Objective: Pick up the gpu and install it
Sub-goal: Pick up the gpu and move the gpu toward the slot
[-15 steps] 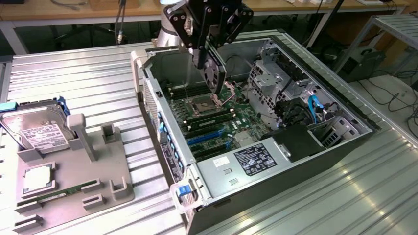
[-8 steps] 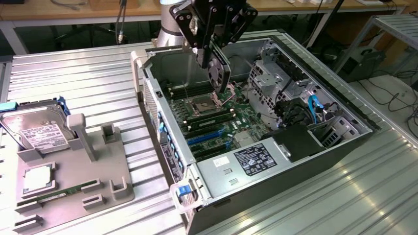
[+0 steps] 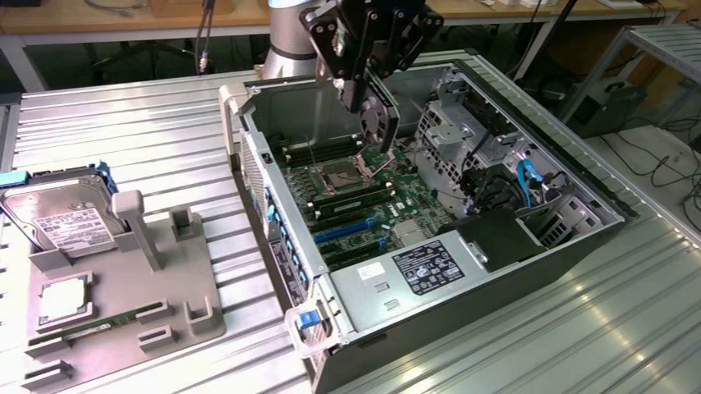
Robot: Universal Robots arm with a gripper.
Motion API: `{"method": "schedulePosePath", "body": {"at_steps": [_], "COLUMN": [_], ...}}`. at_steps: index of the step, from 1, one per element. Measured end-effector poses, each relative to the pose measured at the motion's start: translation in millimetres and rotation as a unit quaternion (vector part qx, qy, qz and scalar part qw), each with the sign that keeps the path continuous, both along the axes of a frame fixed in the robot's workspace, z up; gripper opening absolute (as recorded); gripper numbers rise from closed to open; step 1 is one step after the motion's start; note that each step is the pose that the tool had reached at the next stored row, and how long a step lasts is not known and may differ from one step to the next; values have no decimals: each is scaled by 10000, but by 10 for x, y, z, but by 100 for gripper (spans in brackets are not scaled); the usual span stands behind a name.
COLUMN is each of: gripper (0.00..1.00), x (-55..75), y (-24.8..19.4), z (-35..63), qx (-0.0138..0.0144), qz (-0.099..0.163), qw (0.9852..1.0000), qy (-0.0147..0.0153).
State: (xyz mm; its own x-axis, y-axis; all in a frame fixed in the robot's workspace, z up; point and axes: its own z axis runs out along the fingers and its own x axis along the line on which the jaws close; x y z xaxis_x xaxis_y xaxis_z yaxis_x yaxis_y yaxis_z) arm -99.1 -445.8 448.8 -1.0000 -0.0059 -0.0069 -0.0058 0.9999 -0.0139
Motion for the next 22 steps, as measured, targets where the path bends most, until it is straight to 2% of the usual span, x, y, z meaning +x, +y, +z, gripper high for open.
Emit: {"method": "schedulePosePath", "body": {"at_steps": [14, 22], "gripper": [28, 28], "x": [222, 417], "y": [0, 0], "z": [-3, -6], "qx": [0, 0], "qz": [0, 0], "qw": [10000, 10000], "qy": [0, 0]}}
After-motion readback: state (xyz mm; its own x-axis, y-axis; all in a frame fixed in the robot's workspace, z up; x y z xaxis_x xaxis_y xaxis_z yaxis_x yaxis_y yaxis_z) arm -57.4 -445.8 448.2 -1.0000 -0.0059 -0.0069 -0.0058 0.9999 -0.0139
